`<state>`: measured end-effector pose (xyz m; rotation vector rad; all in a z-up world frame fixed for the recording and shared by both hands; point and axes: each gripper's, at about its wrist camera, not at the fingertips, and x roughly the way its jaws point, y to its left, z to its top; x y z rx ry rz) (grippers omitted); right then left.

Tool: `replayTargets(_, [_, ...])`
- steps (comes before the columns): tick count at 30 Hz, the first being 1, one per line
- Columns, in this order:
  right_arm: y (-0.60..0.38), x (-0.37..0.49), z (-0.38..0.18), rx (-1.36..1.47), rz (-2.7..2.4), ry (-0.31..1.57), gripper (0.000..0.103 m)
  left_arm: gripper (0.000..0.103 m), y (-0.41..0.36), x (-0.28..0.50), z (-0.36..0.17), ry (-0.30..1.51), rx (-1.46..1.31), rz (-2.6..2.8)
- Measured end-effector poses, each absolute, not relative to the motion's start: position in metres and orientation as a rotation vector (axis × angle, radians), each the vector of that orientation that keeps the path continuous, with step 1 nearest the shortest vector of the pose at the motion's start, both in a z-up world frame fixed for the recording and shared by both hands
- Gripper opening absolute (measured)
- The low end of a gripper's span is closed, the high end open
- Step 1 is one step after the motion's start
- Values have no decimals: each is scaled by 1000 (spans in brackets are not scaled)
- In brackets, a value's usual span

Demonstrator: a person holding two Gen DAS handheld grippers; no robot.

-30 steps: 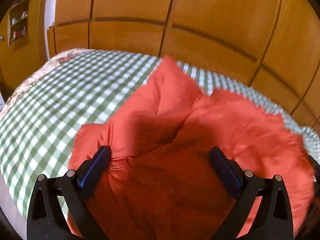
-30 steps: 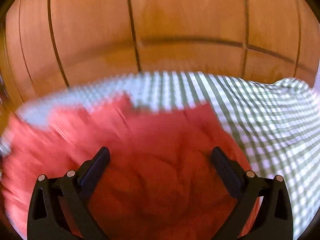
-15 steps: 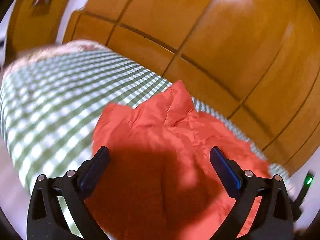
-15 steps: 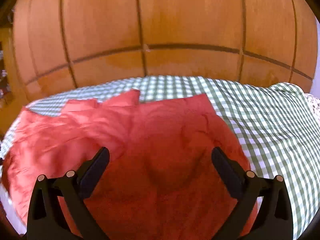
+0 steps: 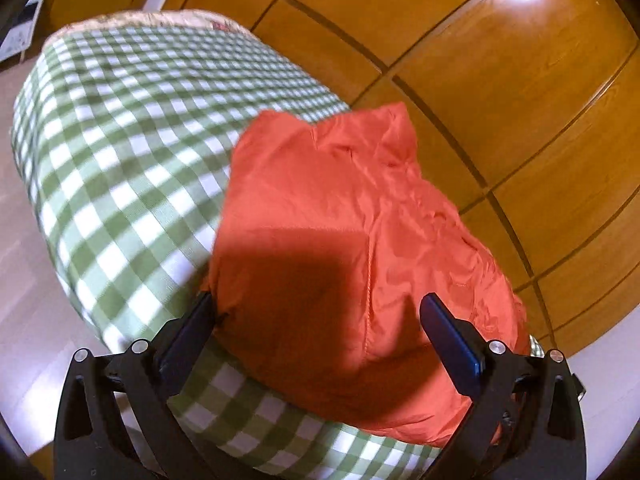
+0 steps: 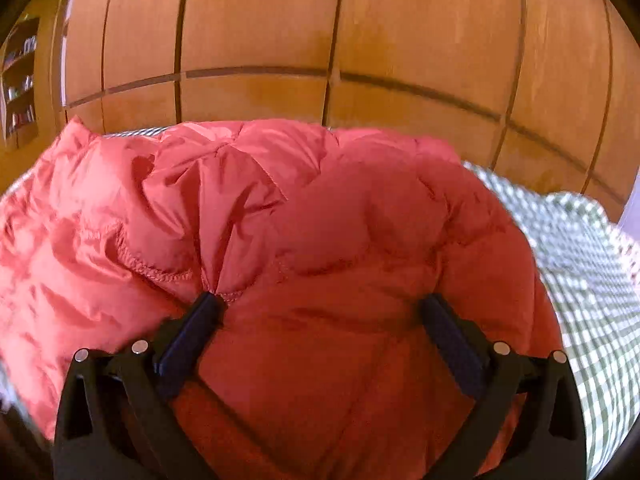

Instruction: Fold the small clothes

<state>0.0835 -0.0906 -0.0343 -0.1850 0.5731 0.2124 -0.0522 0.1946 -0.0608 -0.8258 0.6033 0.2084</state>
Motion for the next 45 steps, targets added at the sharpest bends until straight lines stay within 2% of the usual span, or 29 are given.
replayTargets(11, [-92,79,-37,-158,214,550,101,98,197,-68,-74,488,-1039,168])
replayTargets(15, [-94,77,-38,-157,214,549,101,90,190,-72,-94,596,-1228,53])
replayTargets(17, [-93,77,-38,-157,214,549,101,89,184,-68,-97,636,-1214,34])
replayTargets(23, [-94,77,-38,-157,214,548,101,88,202,-49,-98,496,-1255,105])
replayTargets(25, [-94,77,-38,-156,216,548,101,68,201,-41,-98,500,-1231,123])
replayTargets(26, [-94,77,-38,-156,216,548,101,55,200,-35,-99,521,-1201,126])
replayTargets(30, [-94,76,-38,-157,214,549,101,34,205,-30,-98,524,-1202,90])
replayTargets(32, [-94,77,-37,-157,217,560,101,28,206,-31,-85,516,-1160,80])
replayTargets(35, [-99,78,-22,-136,223,615,101,25,201,-31,-65,508,-1085,66])
replayTargets(40, [-112,77,44,30,279,399,101,24,195,-34,-45,487,-993,33])
replayTargets(45, [-64,144,46,-111,308,525,101,23,194,-33,-35,475,-966,20])
